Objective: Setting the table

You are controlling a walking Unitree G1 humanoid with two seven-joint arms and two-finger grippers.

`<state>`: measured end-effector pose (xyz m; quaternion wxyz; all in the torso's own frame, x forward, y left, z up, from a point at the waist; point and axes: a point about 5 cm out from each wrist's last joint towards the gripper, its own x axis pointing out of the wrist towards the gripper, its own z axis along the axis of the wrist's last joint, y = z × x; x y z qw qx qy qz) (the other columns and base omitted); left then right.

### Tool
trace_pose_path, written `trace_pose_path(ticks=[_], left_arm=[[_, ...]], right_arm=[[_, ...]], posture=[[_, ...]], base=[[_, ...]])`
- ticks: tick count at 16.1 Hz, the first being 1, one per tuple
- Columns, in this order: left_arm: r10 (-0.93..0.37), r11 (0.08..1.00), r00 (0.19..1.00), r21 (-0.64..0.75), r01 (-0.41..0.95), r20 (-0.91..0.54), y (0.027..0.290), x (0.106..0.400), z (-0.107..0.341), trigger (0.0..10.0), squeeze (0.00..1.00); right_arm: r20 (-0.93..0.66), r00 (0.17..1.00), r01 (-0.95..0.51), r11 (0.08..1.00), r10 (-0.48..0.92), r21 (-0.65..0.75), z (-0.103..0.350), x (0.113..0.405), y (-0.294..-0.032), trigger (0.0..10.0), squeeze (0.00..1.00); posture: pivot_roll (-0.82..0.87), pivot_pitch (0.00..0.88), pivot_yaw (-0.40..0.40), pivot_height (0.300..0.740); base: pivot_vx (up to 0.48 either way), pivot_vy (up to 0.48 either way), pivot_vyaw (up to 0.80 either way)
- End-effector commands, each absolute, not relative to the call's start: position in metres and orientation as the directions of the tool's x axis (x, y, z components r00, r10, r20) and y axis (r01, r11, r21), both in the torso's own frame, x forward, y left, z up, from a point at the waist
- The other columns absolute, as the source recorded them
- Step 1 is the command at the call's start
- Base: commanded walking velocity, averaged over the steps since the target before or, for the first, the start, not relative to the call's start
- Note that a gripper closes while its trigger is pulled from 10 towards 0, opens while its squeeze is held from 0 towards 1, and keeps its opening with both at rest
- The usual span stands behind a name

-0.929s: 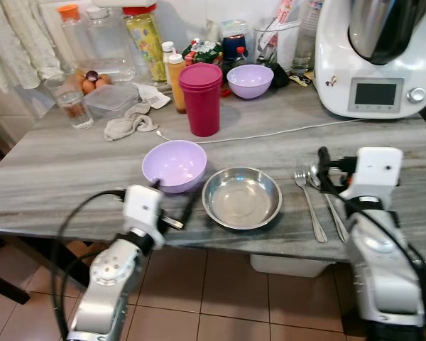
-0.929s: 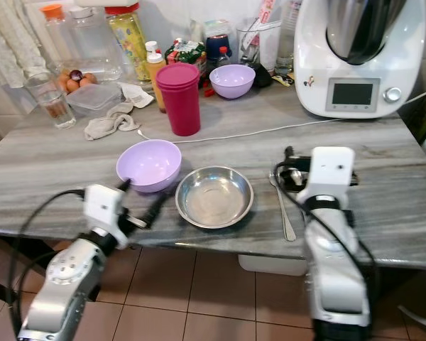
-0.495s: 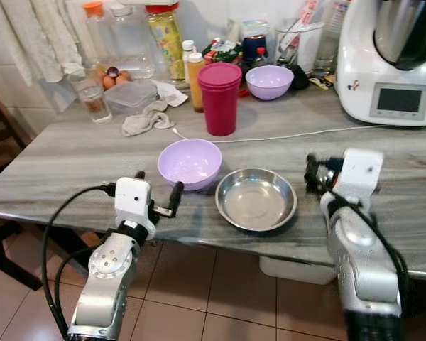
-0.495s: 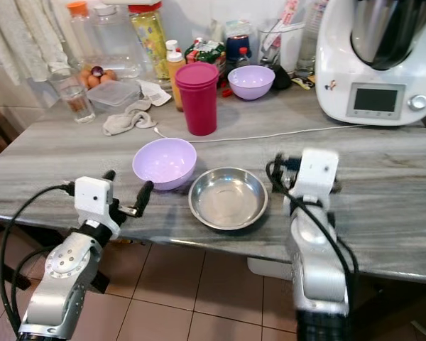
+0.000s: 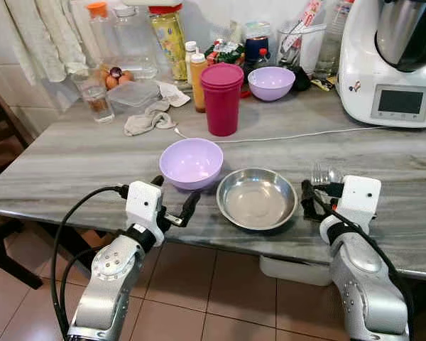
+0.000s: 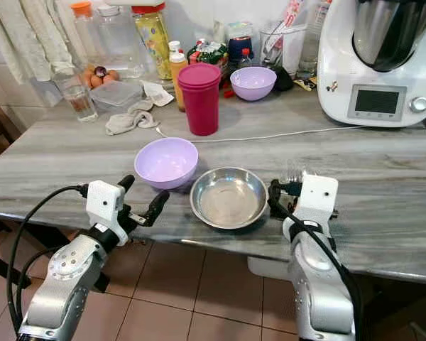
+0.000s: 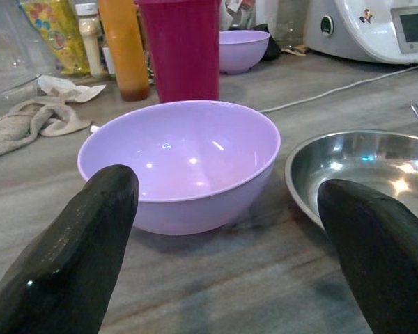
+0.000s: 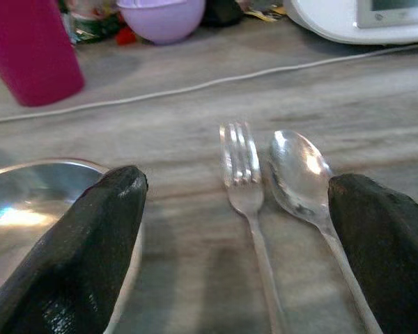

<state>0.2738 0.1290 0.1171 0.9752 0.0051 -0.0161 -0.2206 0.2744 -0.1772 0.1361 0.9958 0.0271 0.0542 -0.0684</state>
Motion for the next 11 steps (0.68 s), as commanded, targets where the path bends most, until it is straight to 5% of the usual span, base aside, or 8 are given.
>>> trace_pose_path(ticks=[1, 7, 11], left_arm=[[-0.423, 0.906, 0.905, 0.020, 0.423, 0.029, 0.131, 0.274, 0.117, 10.0, 0.00], [-0.421, 0.907, 0.906, 0.035, 0.419, 0.037, 0.132, 0.275, 0.119, 10.0, 0.00], [-0.379, 0.923, 0.925, 0.072, 0.378, 0.007, 0.133, 0.276, 0.114, 10.0, 0.00]], right_arm=[[-0.089, 0.989, 0.120, 0.991, -0.115, 0.053, 0.142, 0.273, -0.176, 10.0, 0.00], [-0.117, 0.990, 0.093, 0.989, -0.080, 0.112, 0.132, 0.253, -0.173, 10.0, 0.00], [-0.062, 0.993, 0.095, 0.995, -0.096, -0.020, 0.134, 0.250, -0.180, 10.0, 0.00]], posture=[[-0.20, 0.019, 0.070, 0.740], [-0.20, 0.030, 0.073, 0.740], [-0.21, 0.031, 0.079, 0.740]], base=[[0.000, 0.000, 0.00], [0.000, 0.000, 0.00], [0.000, 0.000, 0.00]])
